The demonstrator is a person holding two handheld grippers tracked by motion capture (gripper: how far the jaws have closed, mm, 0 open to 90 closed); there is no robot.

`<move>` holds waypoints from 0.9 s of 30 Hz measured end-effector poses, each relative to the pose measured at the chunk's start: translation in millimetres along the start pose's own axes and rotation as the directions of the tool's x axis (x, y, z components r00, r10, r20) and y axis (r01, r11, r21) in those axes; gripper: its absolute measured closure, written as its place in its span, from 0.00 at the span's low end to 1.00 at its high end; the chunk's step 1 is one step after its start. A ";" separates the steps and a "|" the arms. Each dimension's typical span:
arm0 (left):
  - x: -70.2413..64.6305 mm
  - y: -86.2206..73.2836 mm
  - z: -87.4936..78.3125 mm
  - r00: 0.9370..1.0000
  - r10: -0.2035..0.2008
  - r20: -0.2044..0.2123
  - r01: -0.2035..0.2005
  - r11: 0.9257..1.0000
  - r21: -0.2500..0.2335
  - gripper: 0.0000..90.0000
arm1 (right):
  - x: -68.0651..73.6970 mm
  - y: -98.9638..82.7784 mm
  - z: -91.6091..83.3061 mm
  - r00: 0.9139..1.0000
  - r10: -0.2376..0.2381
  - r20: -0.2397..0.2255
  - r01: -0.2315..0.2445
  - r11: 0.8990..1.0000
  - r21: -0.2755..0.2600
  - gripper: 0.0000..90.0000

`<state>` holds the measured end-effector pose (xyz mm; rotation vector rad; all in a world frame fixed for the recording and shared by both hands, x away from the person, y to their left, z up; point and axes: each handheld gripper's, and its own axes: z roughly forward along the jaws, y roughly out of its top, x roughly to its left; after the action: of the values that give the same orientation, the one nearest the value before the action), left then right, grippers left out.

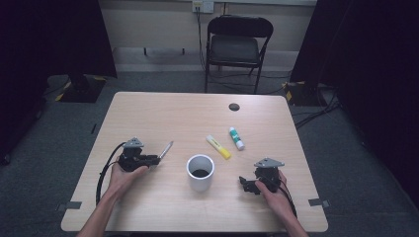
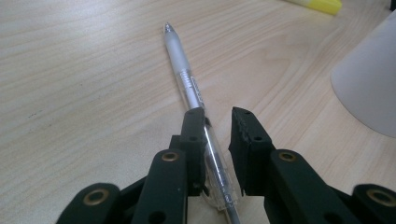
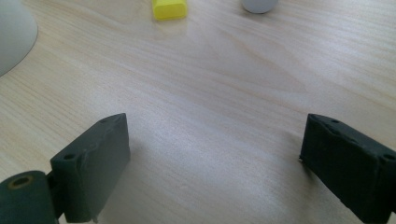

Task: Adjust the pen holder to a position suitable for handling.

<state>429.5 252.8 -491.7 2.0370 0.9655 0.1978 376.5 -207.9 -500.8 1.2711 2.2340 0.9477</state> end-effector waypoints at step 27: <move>-27.5 4.9 6.3 0.993 0.116 0.006 -0.116 0.992 0.059 0.81 | 0.0 0.0 0.0 1.000 -0.001 0.000 0.001 1.000 0.000 0.08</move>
<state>416.2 228.0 -486.4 2.1490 0.8610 0.2310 376.5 -207.9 -500.8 1.2698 2.2344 0.9476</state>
